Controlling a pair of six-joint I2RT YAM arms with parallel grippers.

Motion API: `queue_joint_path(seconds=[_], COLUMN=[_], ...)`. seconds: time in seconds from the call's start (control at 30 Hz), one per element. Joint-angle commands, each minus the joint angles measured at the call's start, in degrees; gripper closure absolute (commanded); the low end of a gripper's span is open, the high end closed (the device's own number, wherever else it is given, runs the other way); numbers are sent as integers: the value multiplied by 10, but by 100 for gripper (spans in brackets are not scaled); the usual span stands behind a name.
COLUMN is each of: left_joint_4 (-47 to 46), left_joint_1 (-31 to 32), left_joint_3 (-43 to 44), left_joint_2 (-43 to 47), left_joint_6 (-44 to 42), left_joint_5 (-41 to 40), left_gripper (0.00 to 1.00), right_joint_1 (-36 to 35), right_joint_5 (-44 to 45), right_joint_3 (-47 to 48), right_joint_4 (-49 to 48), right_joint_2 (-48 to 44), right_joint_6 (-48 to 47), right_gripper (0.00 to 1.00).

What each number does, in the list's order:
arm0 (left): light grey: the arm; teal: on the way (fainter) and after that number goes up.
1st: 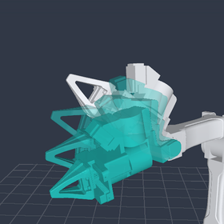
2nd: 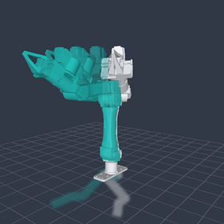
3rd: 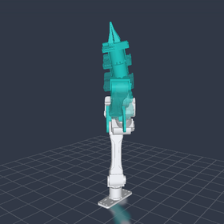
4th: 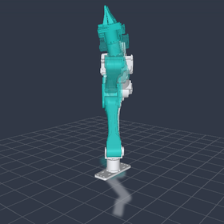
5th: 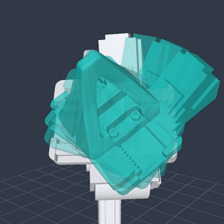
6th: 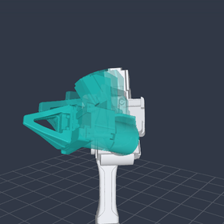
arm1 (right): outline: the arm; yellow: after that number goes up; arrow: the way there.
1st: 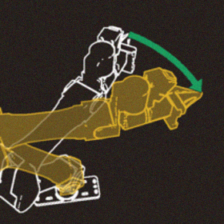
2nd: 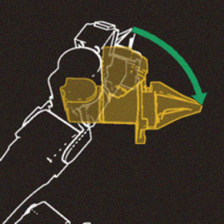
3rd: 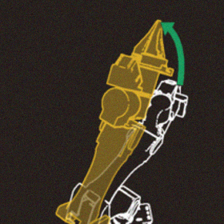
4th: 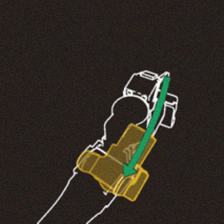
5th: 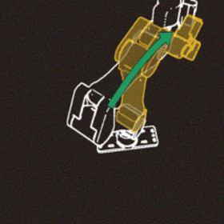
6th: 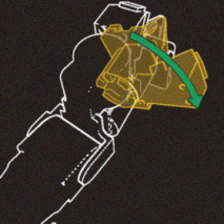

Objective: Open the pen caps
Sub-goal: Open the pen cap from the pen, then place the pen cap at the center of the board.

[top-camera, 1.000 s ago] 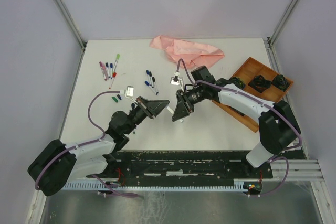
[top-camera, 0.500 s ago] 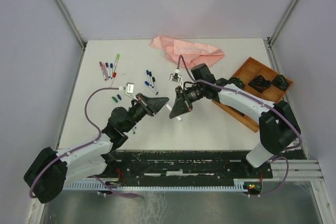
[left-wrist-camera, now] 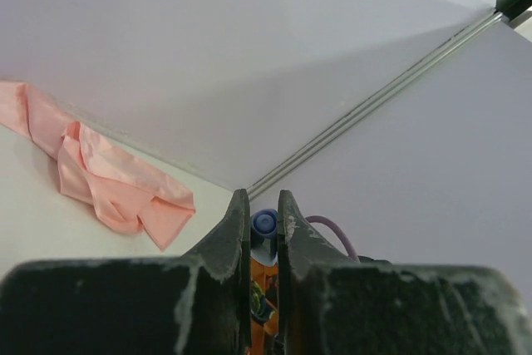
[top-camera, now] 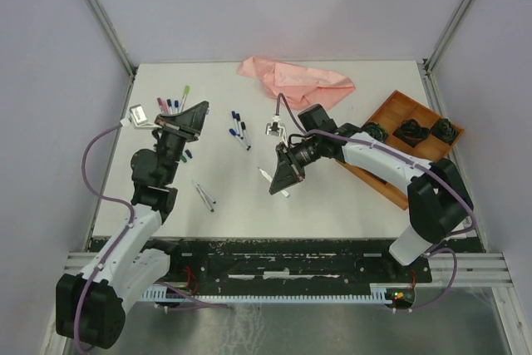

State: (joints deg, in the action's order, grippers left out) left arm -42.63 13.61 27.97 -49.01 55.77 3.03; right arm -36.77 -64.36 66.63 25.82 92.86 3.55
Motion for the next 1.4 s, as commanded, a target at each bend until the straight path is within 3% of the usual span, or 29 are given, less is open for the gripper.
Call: queue_joint_path(seconds=[0.0, 0.2, 0.43, 0.93, 1.37], left_joint_4=[65, 288, 464, 560, 600], left_joint_1=[-3, -3, -4, -4, -19], left_joint_3=[-5, -38, 12, 199, 314], left_joint_2=[13, 26, -55, -304, -472], left_joint_6=[-2, -57, -72, -125, -156], left_joint_5=[-1, -41, -184, -295, -319], left_gripper=[97, 97, 97, 97, 95], right_joint_1=[-3, -2, -2, -2, -2], right_joint_5=[51, 119, 136, 146, 145], right_joint_3=[28, 43, 50, 53, 53], right_joint_4=[61, 103, 114, 124, 124], right_joint_2=[-14, -22, -18, -7, -5], right_joint_6=[-57, -101, -108, -115, -116], right_gripper=[100, 100, 100, 100, 100])
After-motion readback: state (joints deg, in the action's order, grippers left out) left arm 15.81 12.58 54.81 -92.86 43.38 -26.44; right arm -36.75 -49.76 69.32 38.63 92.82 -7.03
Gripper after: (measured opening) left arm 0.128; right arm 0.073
